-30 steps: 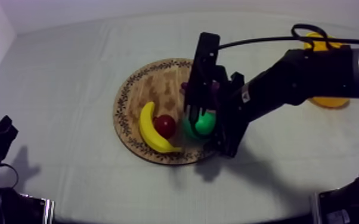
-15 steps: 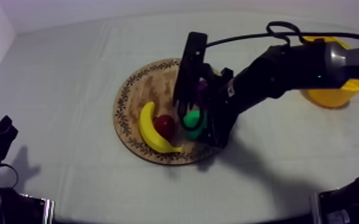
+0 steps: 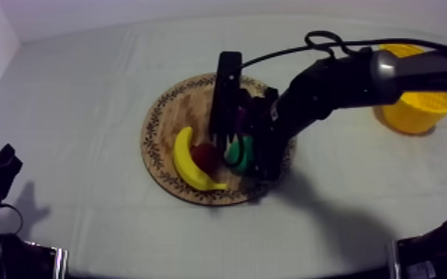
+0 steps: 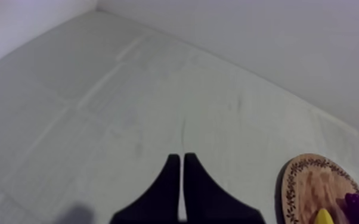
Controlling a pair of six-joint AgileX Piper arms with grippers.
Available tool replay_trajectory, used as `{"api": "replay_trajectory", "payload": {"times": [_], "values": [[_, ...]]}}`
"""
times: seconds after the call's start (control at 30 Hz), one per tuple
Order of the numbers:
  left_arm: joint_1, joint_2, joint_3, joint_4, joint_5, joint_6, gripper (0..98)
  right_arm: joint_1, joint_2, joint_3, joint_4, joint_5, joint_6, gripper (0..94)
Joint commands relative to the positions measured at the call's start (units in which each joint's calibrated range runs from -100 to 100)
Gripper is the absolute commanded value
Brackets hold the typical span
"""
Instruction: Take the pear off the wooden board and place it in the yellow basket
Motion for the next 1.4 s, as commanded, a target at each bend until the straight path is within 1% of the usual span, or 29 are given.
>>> {"api": "replay_trajectory", "payload": {"times": [0.0, 0.13, 0.3, 0.33, 0.53, 0.63, 0.87, 1.07, 1.23, 1.37], "values": [[-0.02, 0.02, 0.02, 0.00, 0.05, 0.00, 0.1, -0.01, 0.62, -0.44, 0.10, 0.04, 0.09, 74.8], [-0.02, 0.02, 0.02, 0.00, 0.05, 0.00, 0.1, 0.00, 2.02, -1.51, 0.40, -0.05, 0.27, 73.8], [-0.02, 0.02, 0.02, 0.00, 0.05, 0.00, 0.1, -0.05, 3.02, -2.25, 0.11, -0.18, 1.19, 68.0], [-0.02, 0.02, 0.02, 0.00, 0.05, 0.00, 0.1, -0.06, 3.14, -2.30, 0.01, -0.27, 1.43, 65.9], [-0.02, 0.02, 0.02, 0.00, 0.05, 0.00, 0.1, 0.00, 3.48, -2.25, -1.05, -1.07, 2.85, 46.4], [-0.02, 0.02, 0.02, 0.00, 0.05, 0.00, 0.1, 0.00, 3.66, -2.12, -1.18, -1.68, 2.93, 41.1], [-0.02, 0.02, 0.02, 0.00, 0.05, 0.00, 0.1, 0.22, 1.95, -1.48, -0.62, -2.93, 1.80, 40.3], [-0.02, 0.02, 0.02, 0.00, 0.05, 0.00, 0.1, 1.04, -3.90, -0.95, 0.43, -3.80, 0.40, 40.9], [-0.02, 0.02, 0.02, 0.00, 0.05, 0.00, 0.1, 3.54, -11.01, -0.48, 3.10, -6.28, -3.35, 41.4], [-0.02, 0.02, 0.02, 0.00, 0.05, 0.00, 0.1, 7.85, -16.47, -1.24, 5.17, -8.52, -7.04, 41.6]]}}
